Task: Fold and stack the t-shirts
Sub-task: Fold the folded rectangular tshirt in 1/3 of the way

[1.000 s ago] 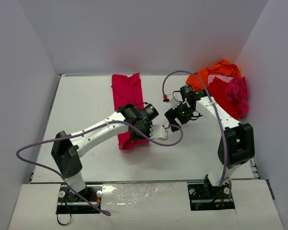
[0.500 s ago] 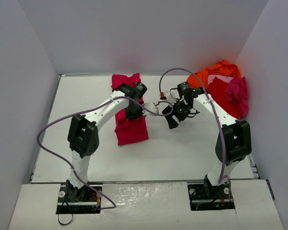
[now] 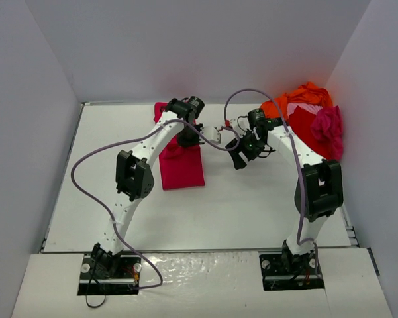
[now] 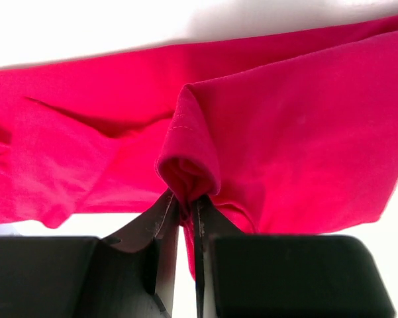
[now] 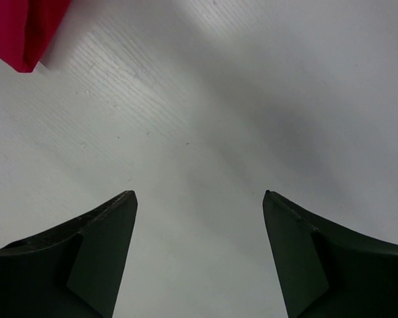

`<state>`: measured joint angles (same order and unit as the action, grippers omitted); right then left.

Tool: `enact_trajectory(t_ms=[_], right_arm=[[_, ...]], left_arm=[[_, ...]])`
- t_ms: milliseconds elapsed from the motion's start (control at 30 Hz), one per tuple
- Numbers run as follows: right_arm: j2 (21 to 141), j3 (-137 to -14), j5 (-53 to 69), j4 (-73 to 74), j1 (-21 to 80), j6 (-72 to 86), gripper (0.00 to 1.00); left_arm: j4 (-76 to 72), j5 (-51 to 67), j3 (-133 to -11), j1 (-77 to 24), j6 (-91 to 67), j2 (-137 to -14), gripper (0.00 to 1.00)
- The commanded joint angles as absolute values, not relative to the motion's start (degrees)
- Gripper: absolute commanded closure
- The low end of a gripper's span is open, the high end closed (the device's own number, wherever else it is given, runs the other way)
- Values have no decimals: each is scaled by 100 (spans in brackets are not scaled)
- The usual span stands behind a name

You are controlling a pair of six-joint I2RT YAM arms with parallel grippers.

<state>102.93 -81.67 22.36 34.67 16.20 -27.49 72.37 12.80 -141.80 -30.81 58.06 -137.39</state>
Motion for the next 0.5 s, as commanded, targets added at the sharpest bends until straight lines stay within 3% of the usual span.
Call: enact_trajectory(t_ms=[0, 467], right_arm=[[10430, -8213, 2456, 4057, 1719, -3388, 26], [10824, -8453, 2575, 4052, 1714, -3438, 26]], left_arm=[[6853, 1271, -15241, -2516, 5439, -13765, 100], [5568, 1197, -15158, -1930, 5086, -14114, 100]])
